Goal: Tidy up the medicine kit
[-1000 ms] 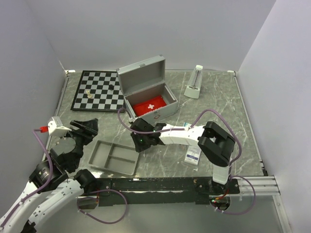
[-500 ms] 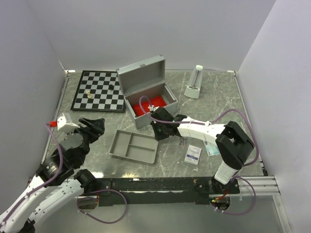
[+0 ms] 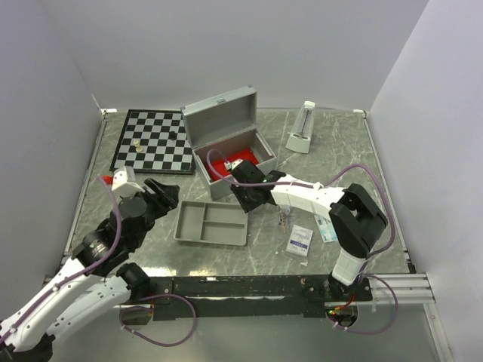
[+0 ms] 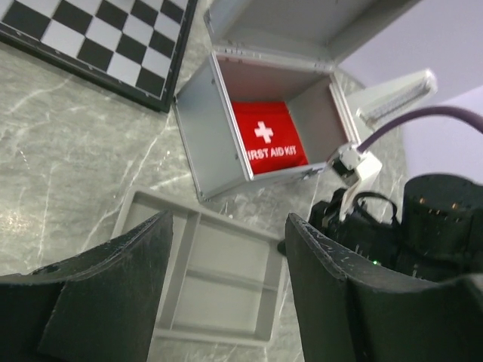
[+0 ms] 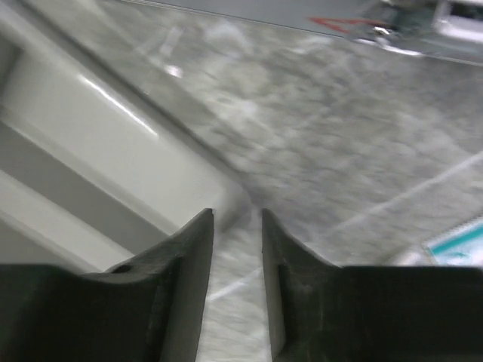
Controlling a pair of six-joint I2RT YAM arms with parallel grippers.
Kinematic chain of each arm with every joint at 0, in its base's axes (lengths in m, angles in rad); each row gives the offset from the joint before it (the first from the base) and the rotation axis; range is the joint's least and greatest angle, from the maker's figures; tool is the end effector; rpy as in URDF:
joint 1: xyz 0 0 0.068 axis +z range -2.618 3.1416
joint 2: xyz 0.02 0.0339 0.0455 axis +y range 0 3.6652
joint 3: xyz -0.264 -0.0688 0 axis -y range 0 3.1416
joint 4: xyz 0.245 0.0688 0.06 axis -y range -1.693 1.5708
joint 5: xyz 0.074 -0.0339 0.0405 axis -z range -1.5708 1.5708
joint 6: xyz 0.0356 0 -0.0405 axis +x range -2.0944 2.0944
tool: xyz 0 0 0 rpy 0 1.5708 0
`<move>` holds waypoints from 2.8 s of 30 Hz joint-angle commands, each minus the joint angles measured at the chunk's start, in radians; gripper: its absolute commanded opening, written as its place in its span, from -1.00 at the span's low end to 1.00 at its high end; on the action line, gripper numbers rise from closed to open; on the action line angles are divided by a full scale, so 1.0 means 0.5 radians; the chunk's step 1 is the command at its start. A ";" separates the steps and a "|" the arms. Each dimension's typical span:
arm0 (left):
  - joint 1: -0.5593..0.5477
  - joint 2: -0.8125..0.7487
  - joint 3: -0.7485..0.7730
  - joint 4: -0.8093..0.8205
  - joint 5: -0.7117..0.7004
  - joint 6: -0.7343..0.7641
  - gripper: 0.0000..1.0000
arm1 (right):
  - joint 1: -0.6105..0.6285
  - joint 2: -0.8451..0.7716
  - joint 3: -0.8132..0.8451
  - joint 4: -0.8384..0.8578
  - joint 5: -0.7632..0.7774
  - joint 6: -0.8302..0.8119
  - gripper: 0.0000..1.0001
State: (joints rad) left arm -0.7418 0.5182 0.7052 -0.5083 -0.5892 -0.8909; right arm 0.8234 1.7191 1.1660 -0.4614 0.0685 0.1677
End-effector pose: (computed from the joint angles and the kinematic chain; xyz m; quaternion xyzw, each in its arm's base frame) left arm 0.1008 -0.0655 0.3161 -0.2272 0.7614 -0.2465 0.5549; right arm 0.2443 0.2601 0.2039 -0.3005 0.9128 0.1015 0.2571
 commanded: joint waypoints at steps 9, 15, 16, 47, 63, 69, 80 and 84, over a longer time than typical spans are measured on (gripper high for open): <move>0.002 0.077 -0.063 0.121 0.184 -0.019 0.29 | -0.070 -0.425 -0.067 -0.203 0.264 0.032 0.27; 0.002 0.062 -0.146 0.222 0.221 -0.037 0.31 | -0.453 -0.867 -0.491 -0.283 0.366 0.541 0.22; 0.002 0.077 -0.165 0.255 0.242 -0.047 0.31 | -0.508 -0.889 -0.543 -0.319 0.381 0.609 0.21; 0.002 0.332 -0.361 0.728 0.497 -0.203 0.27 | -0.509 -0.959 -1.037 -0.667 0.213 1.493 0.58; 0.005 0.280 -0.355 0.639 0.470 -0.225 0.27 | -0.481 -1.222 -1.120 -0.654 0.179 1.478 0.09; 0.005 0.307 -0.309 0.612 0.436 -0.197 0.27 | -0.300 -1.542 -0.841 -0.921 0.302 1.463 -0.24; 0.005 0.022 -0.177 0.250 0.197 -0.227 0.25 | 0.258 -1.276 -0.396 0.031 -0.124 1.131 -0.64; 0.002 -0.204 -0.137 0.075 0.013 -0.298 0.26 | 0.280 -0.896 -0.234 0.395 -0.400 1.064 -0.72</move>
State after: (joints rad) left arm -0.7418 0.5030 0.5835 -0.3759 -0.4664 -0.9985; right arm 0.9516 1.1252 0.9611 -0.5320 0.0223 0.7677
